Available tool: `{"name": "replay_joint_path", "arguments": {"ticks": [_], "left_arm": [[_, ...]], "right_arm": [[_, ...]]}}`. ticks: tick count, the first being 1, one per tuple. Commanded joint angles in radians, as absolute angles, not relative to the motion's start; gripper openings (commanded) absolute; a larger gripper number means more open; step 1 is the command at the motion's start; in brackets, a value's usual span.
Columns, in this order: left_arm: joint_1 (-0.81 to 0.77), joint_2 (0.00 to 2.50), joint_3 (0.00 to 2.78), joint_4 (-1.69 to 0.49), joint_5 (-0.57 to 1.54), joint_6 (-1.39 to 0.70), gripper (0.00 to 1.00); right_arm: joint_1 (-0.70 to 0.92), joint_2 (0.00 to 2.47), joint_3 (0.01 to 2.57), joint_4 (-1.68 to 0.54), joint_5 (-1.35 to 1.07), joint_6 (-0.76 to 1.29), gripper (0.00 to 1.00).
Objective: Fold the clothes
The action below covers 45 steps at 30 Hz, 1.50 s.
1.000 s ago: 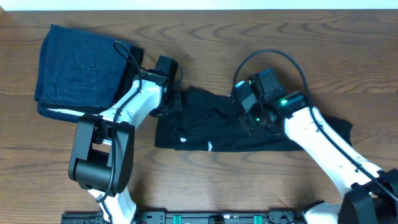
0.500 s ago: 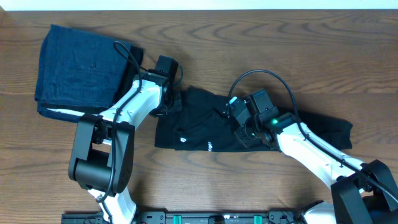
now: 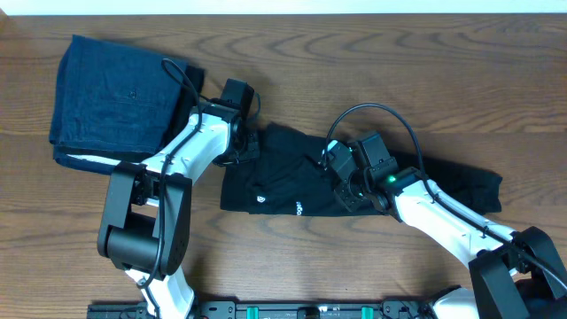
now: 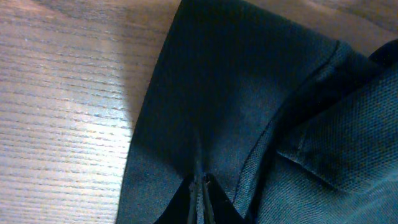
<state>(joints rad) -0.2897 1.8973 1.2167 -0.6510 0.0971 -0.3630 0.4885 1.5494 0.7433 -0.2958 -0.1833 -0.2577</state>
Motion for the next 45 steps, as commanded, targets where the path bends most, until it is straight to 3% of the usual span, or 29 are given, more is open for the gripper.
{"name": "replay_joint_path", "arguments": {"ticks": [1,4,10,14,17,34,40,45], "left_arm": [[-0.285,1.91,1.208,-0.653,0.078,-0.364,0.07],[-0.285,1.91,1.208,-0.653,0.078,-0.364,0.07],[-0.285,1.91,1.208,-0.654,0.078,-0.364,0.07],[-0.285,1.91,1.208,-0.654,0.078,-0.364,0.07],[-0.285,1.91,1.208,-0.654,0.078,-0.364,0.07],[-0.285,1.91,1.208,-0.654,0.078,-0.364,0.07],[-0.285,1.91,1.208,-0.654,0.078,-0.364,0.07],[-0.285,1.91,1.208,-0.653,0.078,-0.365,0.07]], "right_arm": [[0.504,1.558,0.737,-0.293,-0.2,-0.262,0.17],[0.505,1.558,0.737,-0.3,-0.2,-0.255,0.01],[0.505,1.549,0.739,-0.307,-0.218,-0.25,0.01],[0.505,1.526,0.739,-0.307,-0.244,-0.248,0.19],[0.505,1.505,0.739,-0.307,-0.287,-0.248,0.24],[0.505,1.556,0.738,-0.299,-0.285,-0.26,0.22],[0.505,1.556,0.738,-0.297,-0.279,-0.268,0.37],[0.505,1.556,0.738,-0.281,-0.235,-0.271,0.4]]}}
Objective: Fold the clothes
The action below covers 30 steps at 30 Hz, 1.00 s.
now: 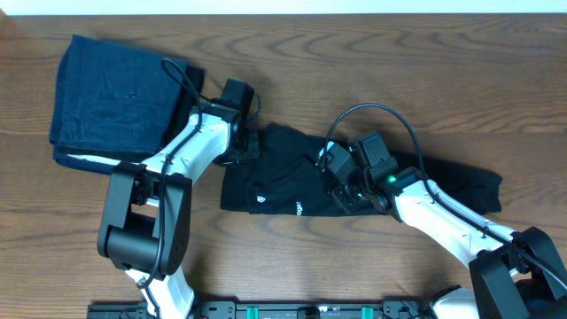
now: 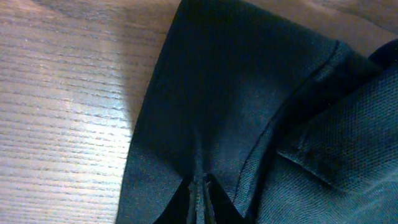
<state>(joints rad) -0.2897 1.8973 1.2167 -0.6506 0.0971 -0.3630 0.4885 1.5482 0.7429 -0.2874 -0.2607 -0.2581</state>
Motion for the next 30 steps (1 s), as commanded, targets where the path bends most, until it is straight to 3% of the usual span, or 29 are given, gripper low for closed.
{"name": "replay_joint_path", "arguments": {"ticks": [1,30], "left_arm": [[-0.285,1.91,1.208,-0.653,0.078,-0.365,0.07],[-0.285,1.91,1.208,-0.653,0.078,-0.364,0.07]], "right_arm": [[0.505,1.556,0.738,-0.28,-0.236,-0.271,0.4],[0.505,1.559,0.735,-0.28,-0.239,-0.268,0.43]]}}
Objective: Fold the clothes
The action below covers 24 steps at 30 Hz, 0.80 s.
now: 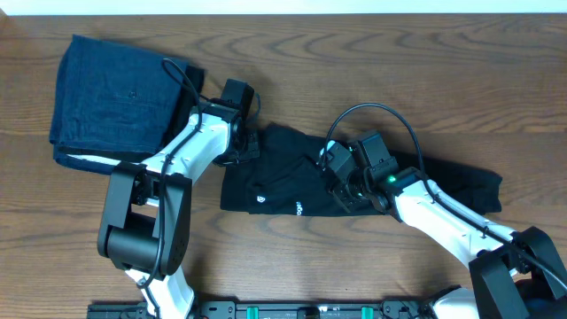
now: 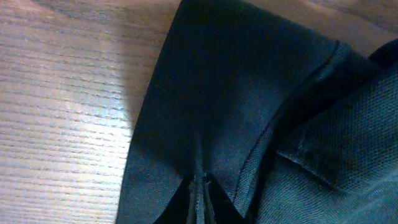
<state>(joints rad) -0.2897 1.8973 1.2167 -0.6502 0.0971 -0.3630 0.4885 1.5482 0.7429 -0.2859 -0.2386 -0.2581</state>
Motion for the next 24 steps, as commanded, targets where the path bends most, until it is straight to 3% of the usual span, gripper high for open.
{"name": "replay_joint_path", "arguments": {"ticks": [1,12,13,18,24], "left_arm": [[-0.285,1.91,1.208,-0.653,0.078,-0.365,0.07],[-0.285,1.91,1.208,-0.65,0.078,-0.365,0.07],[-0.285,1.91,1.208,-0.65,0.078,-0.365,0.07],[-0.285,1.91,1.208,-0.65,0.078,-0.364,0.07],[-0.285,1.91,1.208,-0.649,0.078,-0.364,0.07]], "right_arm": [[0.505,1.559,0.735,-0.279,-0.239,-0.27,0.43],[0.505,1.6,0.735,-0.254,-0.244,-0.278,0.38],[0.505,1.6,0.735,-0.255,-0.244,-0.278,0.36],[0.505,1.6,0.736,-0.253,-0.244,-0.278,0.04],[0.505,1.588,0.74,-0.275,-0.244,-0.277,0.01]]}}
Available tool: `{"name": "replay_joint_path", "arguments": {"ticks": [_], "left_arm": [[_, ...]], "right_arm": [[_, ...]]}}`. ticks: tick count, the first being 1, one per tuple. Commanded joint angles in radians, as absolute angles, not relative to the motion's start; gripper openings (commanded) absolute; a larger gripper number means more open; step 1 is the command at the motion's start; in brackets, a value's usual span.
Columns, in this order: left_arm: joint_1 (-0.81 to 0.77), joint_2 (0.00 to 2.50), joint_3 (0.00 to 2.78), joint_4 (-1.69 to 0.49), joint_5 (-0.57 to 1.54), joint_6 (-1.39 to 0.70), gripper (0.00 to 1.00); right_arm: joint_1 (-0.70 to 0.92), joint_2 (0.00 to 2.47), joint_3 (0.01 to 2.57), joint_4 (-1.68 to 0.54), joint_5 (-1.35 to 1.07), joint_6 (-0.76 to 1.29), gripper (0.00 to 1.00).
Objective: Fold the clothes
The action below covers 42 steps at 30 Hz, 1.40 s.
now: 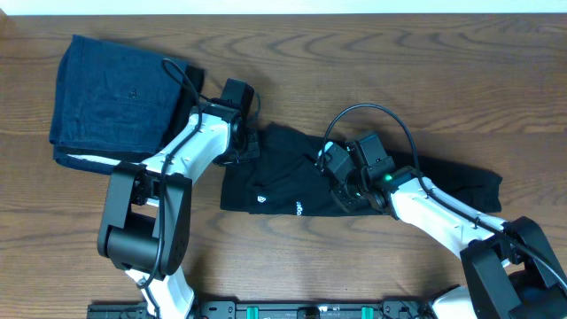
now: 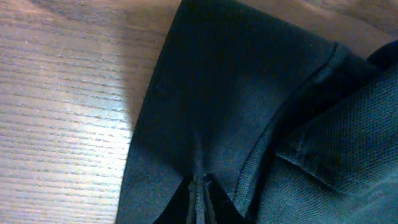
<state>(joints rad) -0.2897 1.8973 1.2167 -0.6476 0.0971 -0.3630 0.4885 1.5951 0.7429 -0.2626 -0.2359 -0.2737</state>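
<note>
A black shirt [image 1: 283,182] lies across the middle of the wooden table, stretching right to its far end [image 1: 478,188]. My left gripper [image 1: 246,144] is at the shirt's upper left corner. In the left wrist view the left gripper [image 2: 199,186] is shut, pinching a ridge of the black fabric [image 2: 230,93] between its tips, with a seam and folded edge to the right. My right gripper [image 1: 335,173] rests on the shirt's middle, pressed into the cloth; its jaws are hidden against the black fabric.
A folded dark blue garment [image 1: 115,97] lies at the back left of the table [image 1: 354,53], just beyond my left arm. A black cable loops above the right wrist [image 1: 372,115]. Bare wood shows along the front and back right.
Through all earlier moments my left gripper stayed pinched on the shirt's left corner. My right gripper sat on the shirt's middle, shifted slightly leftward at the second moment, then back. The shirt's outline is unchanged.
</note>
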Motion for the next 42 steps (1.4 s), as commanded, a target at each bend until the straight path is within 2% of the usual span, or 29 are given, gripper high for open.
{"name": "replay_joint_path", "arguments": {"ticks": [1,12,25,35,39,40,42], "left_arm": [[-0.285,1.91,1.208,-0.649,0.078,-0.364,0.07],[-0.284,1.91,1.208,-0.649,0.078,-0.364,0.07],[-0.284,1.91,1.208,-0.646,0.078,-0.364,0.07],[-0.284,1.822,1.267,-0.756,0.121,-0.364,0.08],[-0.284,1.775,1.267,-0.81,0.268,-0.364,0.17],[-0.284,1.773,1.267,-0.823,0.309,-0.364,0.24],[-0.284,1.777,1.263,-0.843,0.384,-0.364,0.31]], "right_arm": [[0.506,1.572,0.748,-0.298,-0.248,-0.266,0.01],[0.505,1.386,0.802,-0.442,-0.315,-0.169,0.02],[0.514,1.608,0.783,-0.45,-0.349,-0.169,0.08],[0.519,1.62,0.783,-0.435,-0.348,-0.169,0.08],[0.519,1.62,0.783,-0.434,-0.348,-0.169,0.1],[0.519,1.62,0.783,-0.434,-0.348,-0.169,0.1],[0.519,1.62,0.783,-0.434,-0.348,-0.169,0.1]]}}
